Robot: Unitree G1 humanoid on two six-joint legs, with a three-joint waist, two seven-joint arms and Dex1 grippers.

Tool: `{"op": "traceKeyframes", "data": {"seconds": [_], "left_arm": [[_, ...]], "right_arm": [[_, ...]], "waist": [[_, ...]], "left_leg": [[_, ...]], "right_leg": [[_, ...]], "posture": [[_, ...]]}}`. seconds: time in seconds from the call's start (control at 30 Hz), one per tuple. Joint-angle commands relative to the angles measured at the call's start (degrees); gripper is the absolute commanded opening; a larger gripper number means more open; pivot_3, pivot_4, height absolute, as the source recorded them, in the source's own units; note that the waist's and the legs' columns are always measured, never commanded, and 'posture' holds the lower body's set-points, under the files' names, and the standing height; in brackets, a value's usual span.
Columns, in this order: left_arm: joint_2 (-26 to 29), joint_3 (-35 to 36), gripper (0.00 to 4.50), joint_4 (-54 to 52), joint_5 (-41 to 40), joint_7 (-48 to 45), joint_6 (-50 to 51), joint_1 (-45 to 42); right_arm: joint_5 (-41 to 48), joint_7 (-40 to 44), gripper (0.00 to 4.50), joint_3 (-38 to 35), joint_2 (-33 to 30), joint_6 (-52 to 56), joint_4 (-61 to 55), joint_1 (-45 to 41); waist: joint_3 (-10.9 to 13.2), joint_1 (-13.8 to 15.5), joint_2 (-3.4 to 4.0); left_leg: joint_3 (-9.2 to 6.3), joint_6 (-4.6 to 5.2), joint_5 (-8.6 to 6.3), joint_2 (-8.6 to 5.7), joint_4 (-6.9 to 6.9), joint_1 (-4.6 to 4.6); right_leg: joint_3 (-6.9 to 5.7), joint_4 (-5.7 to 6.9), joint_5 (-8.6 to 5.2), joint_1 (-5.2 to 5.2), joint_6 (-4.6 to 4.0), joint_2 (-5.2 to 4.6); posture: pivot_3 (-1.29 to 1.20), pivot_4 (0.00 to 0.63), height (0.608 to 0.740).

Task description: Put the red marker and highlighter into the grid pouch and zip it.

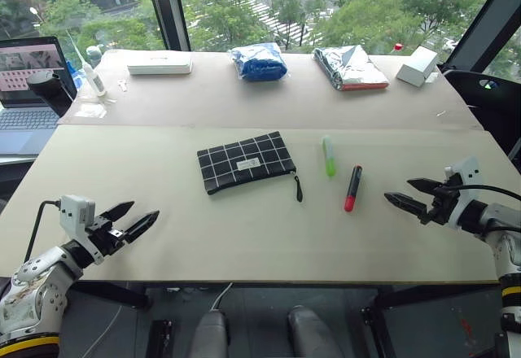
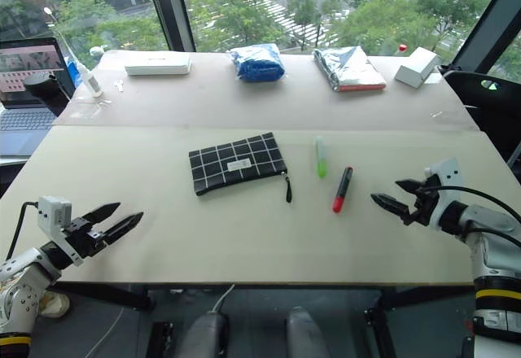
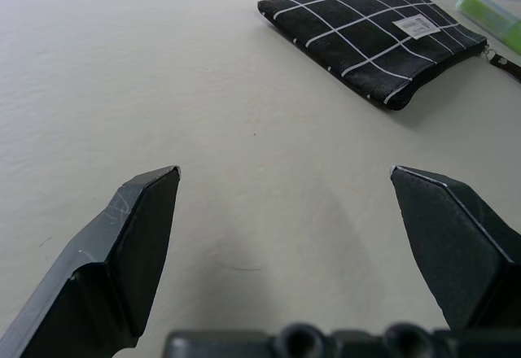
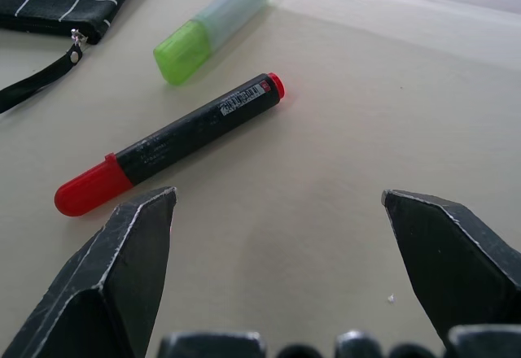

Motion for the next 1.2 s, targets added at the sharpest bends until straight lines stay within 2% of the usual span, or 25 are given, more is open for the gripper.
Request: {"op": "traceKeyframes", "data": {"seconds": [0.03,0.23,0.37,0.47,0.6,0.67,0.7,0.83,0.97,1.03,1.13,1.2], "left_arm": [[0.4,0.0,4.50,-1.3,-0.1,0.6,0.3,-0.7],[-0.4,-1.9,4.50,-7.6,-1.1,3.6,4.8,-0.8],[-1.2,-2.2,4.50,-9.5,-1.7,2.6,3.0,-1.6],[-0.7,-2.5,4.50,-7.7,0.4,0.2,-1.6,-2.8],[1.4,-3.9,4.50,-5.9,4.0,-2.8,-7.4,-4.5],[3.1,-5.7,4.50,-5.5,7.6,-4.4,-11.4,-5.1],[4.3,-7.1,4.50,-4.9,9.8,-5.5,-13.8,-5.5],[6.5,-10.5,4.50,-2.4,13.9,-7.7,-19.3,-8.7],[7.6,-13.0,4.50,0.9,16.8,-9.0,-23.2,-12.6],[8.6,-15.4,4.50,4.8,20.6,-9.2,-27.1,-15.3],[9.4,-19.2,4.50,12.1,27.3,-7.8,-34.1,-19.0],[9.1,-20.3,4.50,15.0,29.0,-7.1,-37.0,-20.5]], "right_arm": [[0.3,0.2,4.47,-1.2,-1.4,0.0,-0.9,-0.5],[-0.1,-0.1,4.47,-0.9,-1.2,-0.2,-0.9,0.0],[2.5,-0.1,3.49,-2.7,-1.1,2.9,-0.4,-2.0],[3.4,1.0,2.33,-3.1,-1.8,3.9,-1.1,-2.6],[3.7,2.2,1.08,-2.4,-2.7,5.0,-2.1,-3.3],[3.9,2.8,0.29,-1.6,-2.9,5.7,-3.9,-3.8],[4.2,3.0,0.07,-1.0,-2.7,6.4,-5.6,-4.1],[1.9,-0.8,0.03,1.7,-0.6,7.1,-8.8,-7.2],[3.5,-2.8,0.03,4.2,3.0,9.7,-13.5,-10.9],[1.8,-5.3,0.03,8.4,6.7,10.4,-16.2,-13.8],[-6.3,-11.4,0.03,18.2,12.9,11.9,-16.4,-18.1],[-9.2,-14.4,0.03,21.6,15.6,13.9,-15.9,-20.4]], "waist": [[0.0,0.0,0.00],[0.0,0.0,0.00],[0.0,-0.1,0.00],[0.0,-0.1,0.00],[0.0,0.0,0.00],[0.0,0.0,0.00],[0.0,0.0,0.00],[0.0,-0.2,0.01],[0.0,-0.1,0.01],[0.0,-0.2,0.02],[0.0,-0.4,0.02],[0.0,-0.2,0.03]], "left_leg": [[0.00,0.00,0.00,0.00,0.00,0.00],[0.00,0.00,0.00,0.00,0.01,0.00],[-0.01,0.00,0.00,0.00,0.00,0.00],[-0.01,0.00,0.00,0.00,0.00,0.00],[0.00,0.00,0.00,0.00,0.01,0.00],[0.00,0.00,0.00,0.00,0.01,0.00],[0.00,0.00,0.00,0.00,0.01,0.00],[0.01,0.00,0.00,0.00,-0.01,0.00],[0.00,0.00,0.00,0.01,-0.02,-0.04],[-0.01,0.00,0.00,0.00,-0.04,-0.08],[0.00,0.00,0.00,0.01,-0.02,-0.07],[0.00,0.00,0.00,0.01,-0.04,-0.12]], "right_leg": [[0.00,0.00,0.00,0.00,0.00,0.00],[0.00,0.01,0.00,0.00,0.00,0.00],[0.00,0.01,0.00,0.00,0.00,0.00],[0.00,0.02,0.01,0.00,-0.01,0.01],[0.00,0.00,0.00,0.00,-0.01,0.00],[0.00,0.00,0.00,0.01,-0.01,0.00],[0.00,0.00,0.00,0.00,-0.01,0.00],[0.01,0.01,0.00,-0.03,0.00,0.01],[0.00,0.02,0.00,-0.06,-0.01,0.01],[0.00,0.05,0.02,-0.13,-0.03,0.01],[0.01,0.23,0.01,-0.24,-0.02,0.04],[0.02,0.29,0.01,-0.37,-0.04,0.04]], "posture": [[0.00,0.150,0.740],[0.00,0.150,0.740],[0.00,0.150,0.740],[0.00,0.150,0.740],[0.00,0.150,0.740],[0.00,0.150,0.740],[0.00,0.150,0.740],[0.00,0.150,0.740],[0.00,0.150,0.740],[0.00,0.150,0.740],[0.00,0.150,0.740],[0.00,0.150,0.740]]}}
